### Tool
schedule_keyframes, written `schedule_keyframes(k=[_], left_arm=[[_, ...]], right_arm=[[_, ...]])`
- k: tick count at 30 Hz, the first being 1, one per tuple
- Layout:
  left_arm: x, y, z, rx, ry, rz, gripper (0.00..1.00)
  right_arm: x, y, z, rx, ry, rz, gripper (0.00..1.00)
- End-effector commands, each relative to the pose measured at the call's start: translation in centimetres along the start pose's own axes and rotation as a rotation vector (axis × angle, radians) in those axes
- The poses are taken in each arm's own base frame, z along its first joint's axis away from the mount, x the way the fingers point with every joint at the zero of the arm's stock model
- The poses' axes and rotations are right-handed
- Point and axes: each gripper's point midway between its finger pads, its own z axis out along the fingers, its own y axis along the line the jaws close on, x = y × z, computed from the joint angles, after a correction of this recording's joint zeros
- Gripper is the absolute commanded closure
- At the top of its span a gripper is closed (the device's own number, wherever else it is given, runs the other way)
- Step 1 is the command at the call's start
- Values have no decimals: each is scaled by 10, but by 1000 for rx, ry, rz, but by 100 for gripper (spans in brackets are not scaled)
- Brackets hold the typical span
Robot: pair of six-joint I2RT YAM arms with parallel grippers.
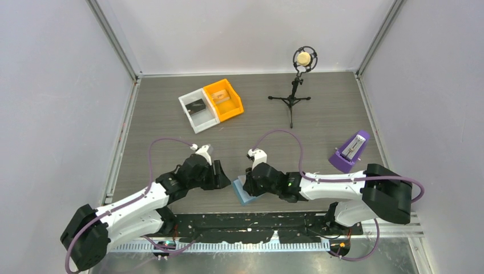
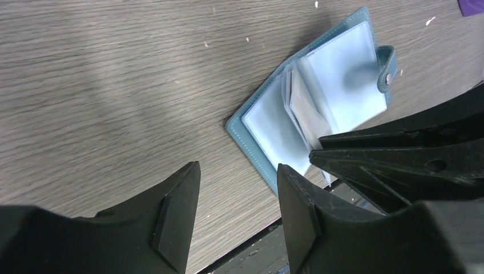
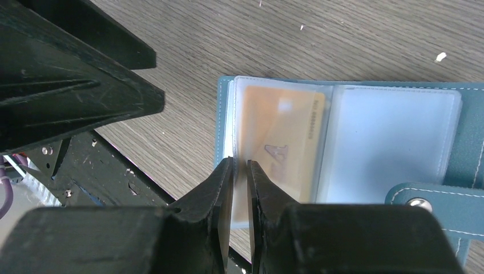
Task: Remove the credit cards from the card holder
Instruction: Remove the credit card from the card holder.
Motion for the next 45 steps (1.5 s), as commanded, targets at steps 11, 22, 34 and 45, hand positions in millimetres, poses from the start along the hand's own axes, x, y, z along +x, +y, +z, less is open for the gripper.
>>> schedule_keyframes(k=[11,22,34,45], left_arm=[[-20,-40,25,212,-85,-115,54],[-17,-34,36,191,-79,-149,57],[-13,-32,46,165,-46,-165,62],[-12,-34,51,166,-29,-161,62]], right_arm=[[-12,11,-6,-68,-47,47,79],[-11,9,-6,-77,-43,50,79],[-12,10,-6,-82,-40,52,79],[-11,8,-4,-65,-31,50,63]])
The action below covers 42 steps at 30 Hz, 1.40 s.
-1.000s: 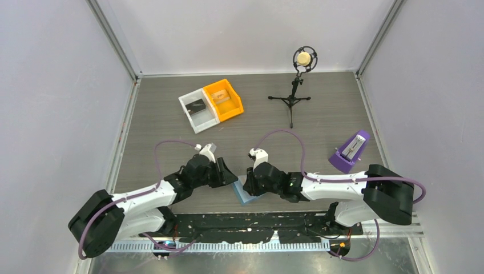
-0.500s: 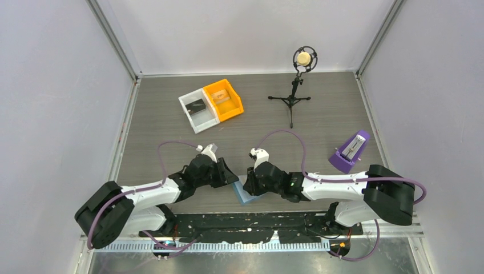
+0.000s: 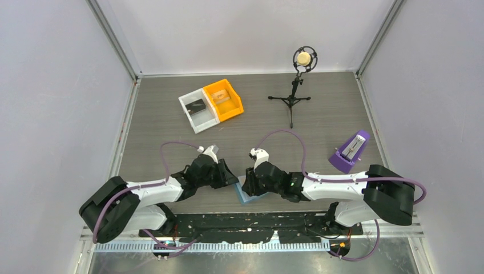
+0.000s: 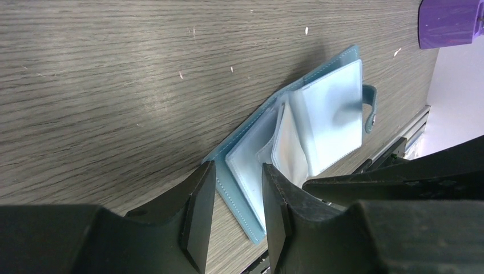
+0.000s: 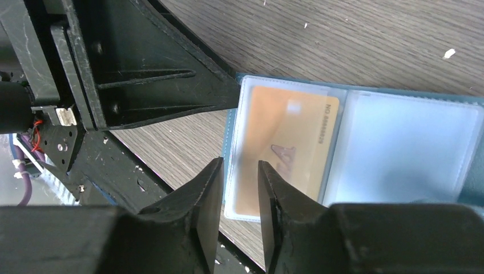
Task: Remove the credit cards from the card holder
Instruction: Remove the credit card from the card holder.
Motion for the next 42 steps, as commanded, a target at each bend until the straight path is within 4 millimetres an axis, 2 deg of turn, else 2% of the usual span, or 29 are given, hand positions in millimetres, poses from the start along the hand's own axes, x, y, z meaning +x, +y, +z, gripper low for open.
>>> schedule_keyframes(k=[1,3,5,6,9,11,15,17,20,24,28,30,36,37,42], left_arm=[[-14,-20,4,61,-31,9,63],[-13,-19,5,59,-28,8,63],[-12,-19,5,59,-23,7,63],[-11,-18,6,58,-23,7,63],[-11,-19,6,60,-23,7,63],[-12,-19,6,61,-23,7,63],[-12,-21,6,68,-20,8,63],[-11,-21,7,70,-17,8,63],[-11,-23,7,75,-14,9,63],[-11,-22,7,76,-14,9,63],[-11,-22,6,77,-16,9,63],[-11,-22,6,78,-15,9,63],[-10,-21,6,78,-16,12,63],[-10,-21,5,76,-18,12,63],[-15,-8,-4,1,-51,37,63]], right_arm=[[-11,8,-2,-19,-32,14,62],[-12,7,-2,-15,-38,17,64],[-13,6,-2,-13,-41,21,75],[-13,5,-2,-13,-43,19,83],[-11,4,-1,-10,-40,16,89],[-8,3,1,-7,-30,16,85],[-7,3,3,-7,-20,15,61],[-7,3,3,-5,-19,14,57],[-8,3,4,2,-19,10,56],[-7,-5,5,47,-15,5,65],[-11,-11,2,74,-37,0,87],[-12,-12,0,80,-44,-2,93],[-14,-15,-4,94,-53,-6,95],[-15,-14,-4,92,-54,-7,94],[-14,-15,-7,151,-35,-58,58]])
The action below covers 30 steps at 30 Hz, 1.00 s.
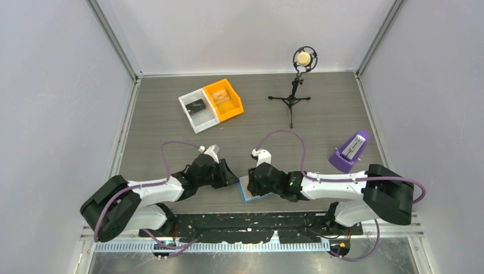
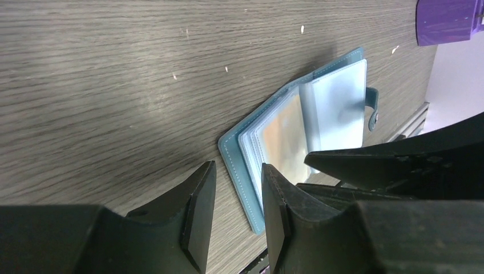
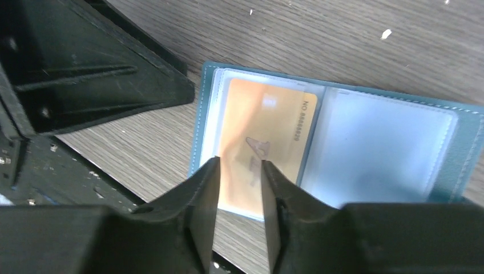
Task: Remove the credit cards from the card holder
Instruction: Remove the credit card from the card holder.
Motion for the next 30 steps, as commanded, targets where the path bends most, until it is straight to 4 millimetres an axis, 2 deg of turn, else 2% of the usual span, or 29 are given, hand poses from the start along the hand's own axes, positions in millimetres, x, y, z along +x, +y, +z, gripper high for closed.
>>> schedule_keyframes(k=[1,5,9,14,16,24,30], left_arm=[[-19,-3,-11,-33,-78,45,63],[-27,6,-27,-99,-124,74,61],[-37,7,-39,-111,-191,85,60],[-33,13,-44,-123,-187,83,59],[-32,14,-43,-121,-186,81,59],[-30,14,-41,-116,-173,78,59],[-27,12,-39,-111,-153,81,59]], right_arm=[[-22,9,-8,43,-61,-36,54],[-19,6,-5,101,-54,-77,37],[-15,5,0,134,-32,-103,31],[-9,2,7,158,-11,-116,29],[-7,-1,9,172,-5,-121,32],[-2,3,11,136,-1,-106,59],[-6,10,8,88,-27,-77,68]])
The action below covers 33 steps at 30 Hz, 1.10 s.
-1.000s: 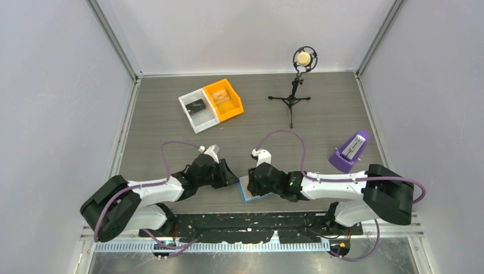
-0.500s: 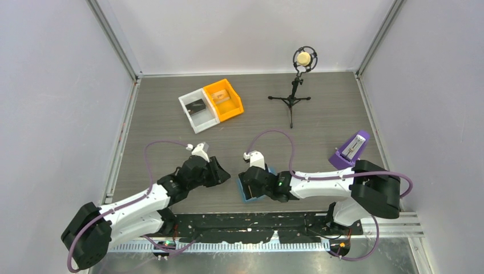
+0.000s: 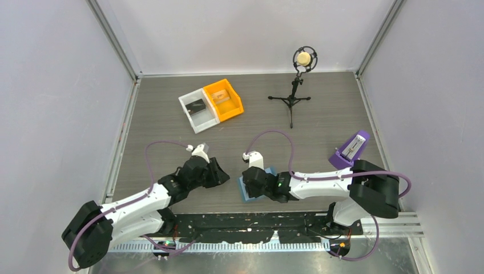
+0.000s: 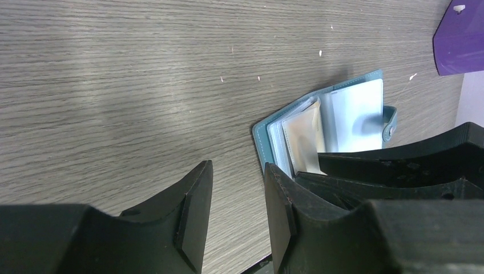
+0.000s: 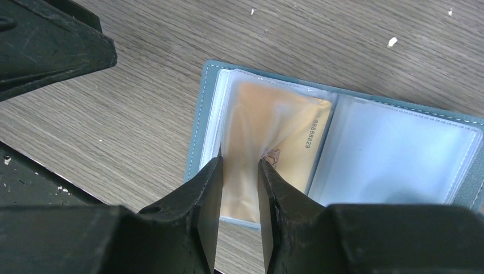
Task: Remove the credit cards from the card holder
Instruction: Remove the credit card from the card holder.
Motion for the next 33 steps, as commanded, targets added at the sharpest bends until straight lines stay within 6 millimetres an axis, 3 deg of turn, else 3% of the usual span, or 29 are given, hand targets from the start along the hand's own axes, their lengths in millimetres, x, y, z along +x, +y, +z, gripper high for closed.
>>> schedule_keyframes(k=[1,21,33], left_arm=[[-2,-2,1,11,-1,22,59],[5,-44,6,149,64,58,60],[8,-76,22,206,140,55,64]], right_arm=[[-11,8,-6,-47,-52,37,69],[-31,13,-26,-284,-143,228,71],[-33,9,-35,-410,-167,323,70]])
